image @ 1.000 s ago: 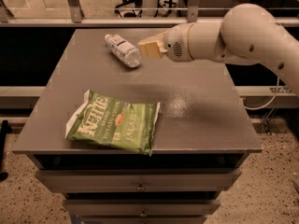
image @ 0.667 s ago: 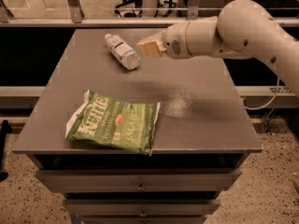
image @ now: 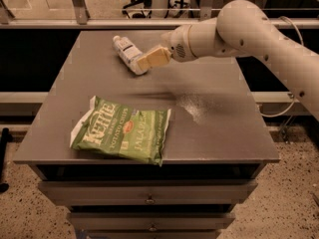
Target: Move blue plastic bottle near green jalapeno chip bag
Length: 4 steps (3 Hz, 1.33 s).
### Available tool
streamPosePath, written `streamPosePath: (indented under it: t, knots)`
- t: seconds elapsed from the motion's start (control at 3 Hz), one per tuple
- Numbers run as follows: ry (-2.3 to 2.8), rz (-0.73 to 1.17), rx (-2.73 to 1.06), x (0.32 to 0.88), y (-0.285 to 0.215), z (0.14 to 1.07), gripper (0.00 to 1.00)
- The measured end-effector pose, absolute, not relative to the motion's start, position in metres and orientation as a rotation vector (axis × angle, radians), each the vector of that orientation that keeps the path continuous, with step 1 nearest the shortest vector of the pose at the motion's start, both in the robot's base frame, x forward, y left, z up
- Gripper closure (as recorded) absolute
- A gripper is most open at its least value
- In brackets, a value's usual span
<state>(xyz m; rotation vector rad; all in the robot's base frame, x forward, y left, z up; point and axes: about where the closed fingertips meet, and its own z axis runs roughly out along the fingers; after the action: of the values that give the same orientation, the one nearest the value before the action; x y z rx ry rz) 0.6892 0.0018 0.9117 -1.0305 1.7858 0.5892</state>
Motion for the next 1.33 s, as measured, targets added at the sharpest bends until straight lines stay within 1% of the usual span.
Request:
streamPosePath:
  t: [0.67, 1.33]
  knots:
    - [1.808, 0.484, -1.035, 0.725, 0.001, 0.878, 0.00]
    - [1.839, 0.369, -0.962, 0.753, 0.024, 0.832, 0.00]
